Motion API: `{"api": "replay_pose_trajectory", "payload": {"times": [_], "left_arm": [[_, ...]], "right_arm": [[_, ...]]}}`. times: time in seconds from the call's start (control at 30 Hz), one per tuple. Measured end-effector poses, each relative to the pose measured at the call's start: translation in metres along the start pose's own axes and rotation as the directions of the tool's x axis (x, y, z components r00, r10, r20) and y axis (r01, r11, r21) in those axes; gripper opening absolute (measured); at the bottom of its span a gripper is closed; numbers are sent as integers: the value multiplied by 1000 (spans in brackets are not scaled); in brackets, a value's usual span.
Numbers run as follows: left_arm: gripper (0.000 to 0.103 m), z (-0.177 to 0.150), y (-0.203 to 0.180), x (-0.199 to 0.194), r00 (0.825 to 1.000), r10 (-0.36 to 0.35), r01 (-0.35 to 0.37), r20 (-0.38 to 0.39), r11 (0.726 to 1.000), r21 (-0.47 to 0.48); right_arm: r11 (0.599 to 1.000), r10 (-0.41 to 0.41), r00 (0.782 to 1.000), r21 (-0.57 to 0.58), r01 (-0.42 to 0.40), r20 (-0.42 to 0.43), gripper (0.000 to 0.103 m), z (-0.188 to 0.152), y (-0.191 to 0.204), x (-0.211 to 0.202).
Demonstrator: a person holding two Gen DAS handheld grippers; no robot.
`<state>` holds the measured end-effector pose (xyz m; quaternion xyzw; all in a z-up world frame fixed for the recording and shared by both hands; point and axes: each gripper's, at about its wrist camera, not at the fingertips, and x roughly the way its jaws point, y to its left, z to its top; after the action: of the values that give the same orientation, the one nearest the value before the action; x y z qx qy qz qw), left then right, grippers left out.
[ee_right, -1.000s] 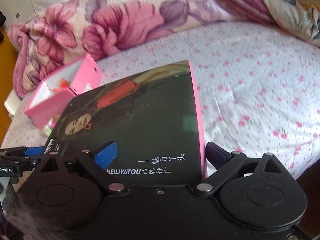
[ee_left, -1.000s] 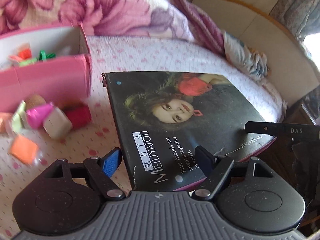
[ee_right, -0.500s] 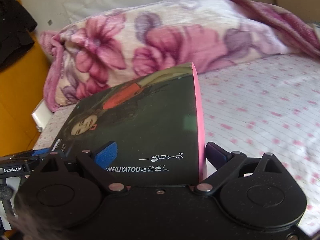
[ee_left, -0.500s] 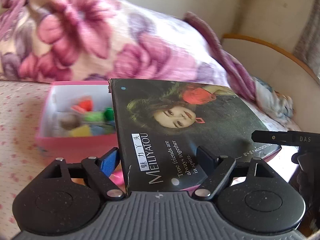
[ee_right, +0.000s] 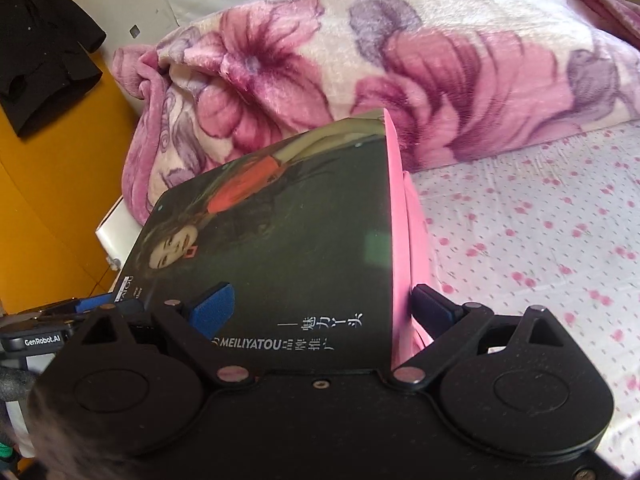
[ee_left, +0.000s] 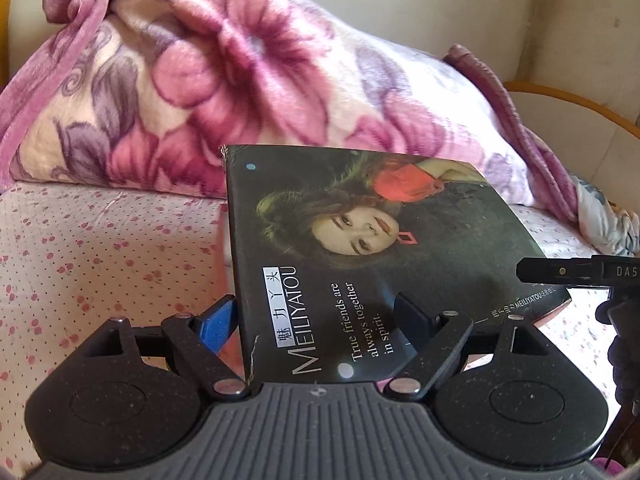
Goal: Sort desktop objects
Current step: 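Close both tools on the book's pink page edges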
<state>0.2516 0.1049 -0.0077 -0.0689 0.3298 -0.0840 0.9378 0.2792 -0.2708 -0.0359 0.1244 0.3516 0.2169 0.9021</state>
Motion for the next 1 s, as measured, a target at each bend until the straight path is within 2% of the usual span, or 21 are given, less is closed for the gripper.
{"api": "replay_pose_trajectory", "payload": {"times": [0.3, 0.4, 0.53, 0.83, 1.0], "left_arm": [[85, 3, 39, 42, 997, 5, -7, -78, 1000, -25], [85, 0, 44, 52, 993, 8, -12, -114, 999, -36], [85, 1, 49, 59, 992, 3, -13, -125, 997, -73], [86, 17, 45, 77, 988, 27, -38, -151, 997, -71], [88, 12, 40, 79, 991, 51, -59, -121, 996, -63]], "right_arm": [[1000, 26, 999, 5, -26, -25, 97, 19, 27, 54], [999, 35, 999, 6, -35, -33, 97, 26, 36, 71], [999, 45, 998, 10, -45, -43, 97, 33, 46, 93], [997, 40, 998, 61, -37, -48, 97, 32, 31, 93], [997, 28, 998, 67, -24, -57, 97, 27, 27, 94]]}}
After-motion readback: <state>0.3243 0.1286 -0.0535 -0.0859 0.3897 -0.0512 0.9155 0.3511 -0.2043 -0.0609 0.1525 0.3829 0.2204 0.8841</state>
